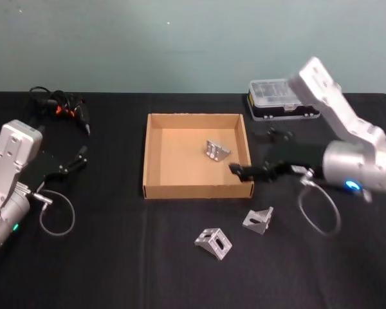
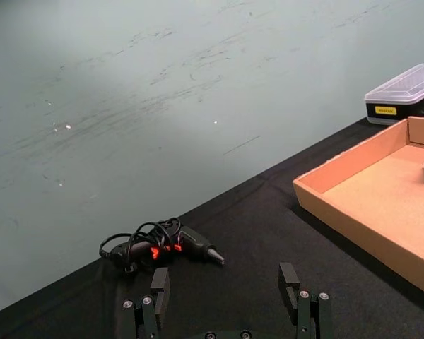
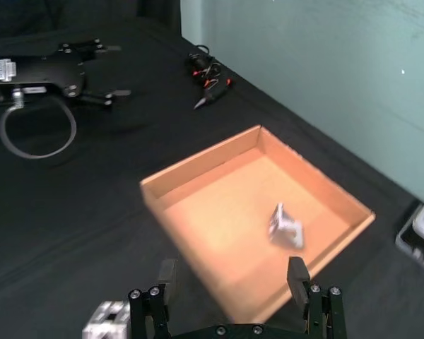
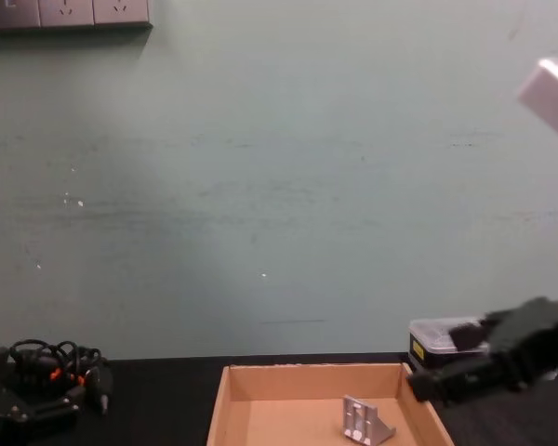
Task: Use one hand to pick up the angle iron from the table and place it into the box.
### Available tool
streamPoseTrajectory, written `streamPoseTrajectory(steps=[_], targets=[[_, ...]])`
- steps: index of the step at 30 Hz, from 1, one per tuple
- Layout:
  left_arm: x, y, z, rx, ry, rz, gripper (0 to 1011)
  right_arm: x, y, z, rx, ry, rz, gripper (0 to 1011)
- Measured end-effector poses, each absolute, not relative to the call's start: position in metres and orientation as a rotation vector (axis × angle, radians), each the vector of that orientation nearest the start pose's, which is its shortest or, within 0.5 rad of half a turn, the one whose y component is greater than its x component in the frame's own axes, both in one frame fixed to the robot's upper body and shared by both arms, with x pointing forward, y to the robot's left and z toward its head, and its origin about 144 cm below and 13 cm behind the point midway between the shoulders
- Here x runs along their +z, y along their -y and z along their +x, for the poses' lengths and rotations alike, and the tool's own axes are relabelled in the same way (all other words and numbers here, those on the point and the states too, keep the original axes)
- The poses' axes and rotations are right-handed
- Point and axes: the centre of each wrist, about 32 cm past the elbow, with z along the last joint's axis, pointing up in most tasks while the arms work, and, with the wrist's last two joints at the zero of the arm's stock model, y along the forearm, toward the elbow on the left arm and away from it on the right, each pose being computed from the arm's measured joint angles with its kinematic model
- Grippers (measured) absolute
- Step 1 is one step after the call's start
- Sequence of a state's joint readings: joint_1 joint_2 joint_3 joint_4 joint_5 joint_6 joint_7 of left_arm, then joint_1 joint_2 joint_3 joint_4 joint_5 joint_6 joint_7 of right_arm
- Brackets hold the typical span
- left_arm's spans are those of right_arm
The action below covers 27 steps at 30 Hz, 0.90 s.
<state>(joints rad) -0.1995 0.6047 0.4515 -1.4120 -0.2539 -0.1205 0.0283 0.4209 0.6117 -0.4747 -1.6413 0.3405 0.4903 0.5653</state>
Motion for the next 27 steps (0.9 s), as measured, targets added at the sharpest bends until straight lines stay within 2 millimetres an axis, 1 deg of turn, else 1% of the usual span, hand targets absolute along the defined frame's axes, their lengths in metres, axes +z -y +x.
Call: streamPoseTrajectory(steps=[1,3,4,5,6,7,10,14,20,27], targets=[[1.14,-0.31,0.489,1.248,0.285,0.305,1011,1.27,0.267,0.521,-0.69,0.003,-0.487,1002],[1.14,-0.31,0.489,1.248,0.285,0.304,1011,1.268,0.277,0.499,-0.701,-0.018,-0.483,1002],[1.14,-0.31,0.489,1.248,0.285,0.304,1011,1.268,0.277,0.499,-0.701,-0.018,-0.483,1002],[1.14,-0.31,0.489,1.248,0.285,0.304,1011,1.266,0.281,0.489,-0.706,-0.029,-0.484,1000],[1.14,-0.31,0.489,1.248,0.285,0.305,1011,1.264,0.284,0.483,-0.709,-0.036,-0.485,1002],[1.14,-0.31,0.489,1.248,0.285,0.304,1011,1.262,0.287,0.474,-0.714,-0.044,-0.487,1002],[1.14,-0.31,0.489,1.248,0.285,0.304,1012,1.258,0.293,0.458,-0.717,-0.061,-0.494,1002],[1.14,-0.31,0.489,1.248,0.285,0.305,1011,1.251,0.299,0.446,-0.71,-0.095,-0.496,1002],[1.14,-0.31,0.489,1.248,0.285,0.305,1011,1.24,0.304,0.439,-0.705,-0.125,-0.528,1002],[1.14,-0.31,0.489,1.248,0.285,0.305,1011,1.229,0.305,0.443,-0.703,-0.128,-0.571,1002]])
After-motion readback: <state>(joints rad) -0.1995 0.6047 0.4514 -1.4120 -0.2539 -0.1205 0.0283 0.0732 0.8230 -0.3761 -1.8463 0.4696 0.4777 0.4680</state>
